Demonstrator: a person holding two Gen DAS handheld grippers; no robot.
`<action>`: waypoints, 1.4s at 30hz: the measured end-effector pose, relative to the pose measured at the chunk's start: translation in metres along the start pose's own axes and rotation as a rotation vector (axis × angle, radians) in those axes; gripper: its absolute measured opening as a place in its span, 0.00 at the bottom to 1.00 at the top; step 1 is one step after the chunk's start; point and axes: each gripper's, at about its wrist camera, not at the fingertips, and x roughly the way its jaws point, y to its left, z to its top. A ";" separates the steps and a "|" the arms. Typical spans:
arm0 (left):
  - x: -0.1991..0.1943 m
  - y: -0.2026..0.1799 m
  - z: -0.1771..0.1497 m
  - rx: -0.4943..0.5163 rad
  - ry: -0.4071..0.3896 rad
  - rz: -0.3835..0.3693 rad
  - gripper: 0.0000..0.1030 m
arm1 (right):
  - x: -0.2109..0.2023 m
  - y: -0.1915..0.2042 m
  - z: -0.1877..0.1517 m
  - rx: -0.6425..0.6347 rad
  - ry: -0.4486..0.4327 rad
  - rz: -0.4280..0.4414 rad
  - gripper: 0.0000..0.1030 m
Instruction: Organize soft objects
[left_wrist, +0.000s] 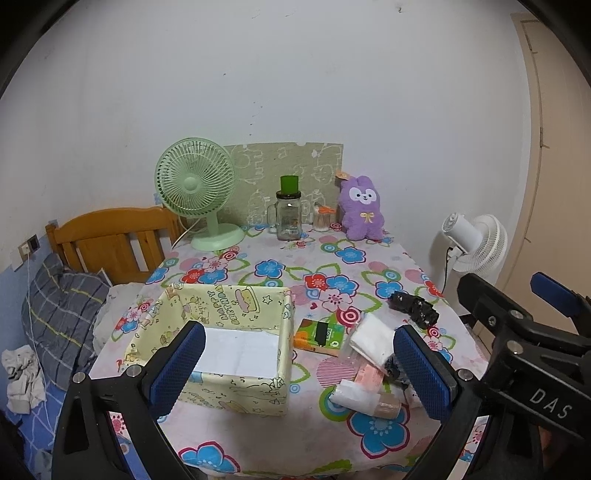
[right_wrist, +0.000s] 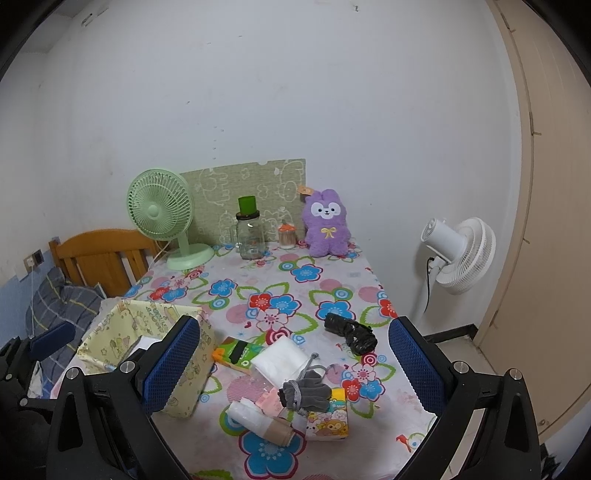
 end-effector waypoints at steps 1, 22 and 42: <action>0.000 0.000 0.000 -0.001 0.000 0.003 1.00 | 0.000 0.000 0.000 0.000 0.000 -0.001 1.00; -0.006 -0.003 -0.003 0.004 -0.029 0.069 1.00 | -0.002 0.003 -0.002 -0.011 0.007 0.004 1.00; 0.025 -0.029 -0.014 0.015 0.073 -0.036 0.93 | 0.017 -0.012 -0.011 -0.029 0.036 0.000 1.00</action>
